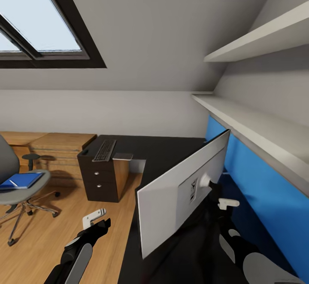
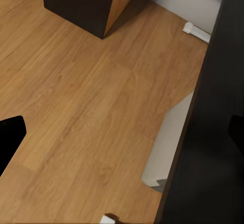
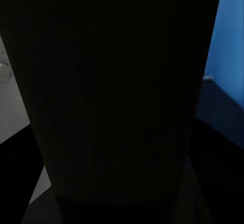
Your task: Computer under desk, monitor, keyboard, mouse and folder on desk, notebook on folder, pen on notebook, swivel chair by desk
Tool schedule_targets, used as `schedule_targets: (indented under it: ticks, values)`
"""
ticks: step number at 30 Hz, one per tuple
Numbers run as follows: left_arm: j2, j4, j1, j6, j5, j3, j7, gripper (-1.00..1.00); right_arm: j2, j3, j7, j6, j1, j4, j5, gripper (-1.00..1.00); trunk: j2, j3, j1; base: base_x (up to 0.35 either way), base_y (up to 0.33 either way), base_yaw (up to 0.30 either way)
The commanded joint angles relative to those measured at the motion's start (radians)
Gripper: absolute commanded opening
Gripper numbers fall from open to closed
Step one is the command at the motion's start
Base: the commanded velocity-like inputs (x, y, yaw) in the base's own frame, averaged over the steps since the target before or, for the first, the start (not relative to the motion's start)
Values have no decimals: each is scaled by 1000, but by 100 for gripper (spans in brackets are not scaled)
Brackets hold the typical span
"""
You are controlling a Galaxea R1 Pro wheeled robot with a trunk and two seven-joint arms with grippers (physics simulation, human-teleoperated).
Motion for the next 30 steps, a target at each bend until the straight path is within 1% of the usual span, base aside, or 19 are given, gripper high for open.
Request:
schedule_targets:
  ticks: [1,7,30]
  values:
    - [1,-2,-1,2,10,-2,10,100,0,22,-48,-7,0,1,-22,-100,-1,-2,1,201,0,0]
    - [1,-3,-1,2,10,-3,11,100,0,22,-48,-7,0,1,-22,-100,-1,-2,1,88,0,0]
    - [1,-3,-1,2,9,-4,10,100,-2,22,-48,-7,0,1,-22,-100,-1,-2,1,2,0,0]
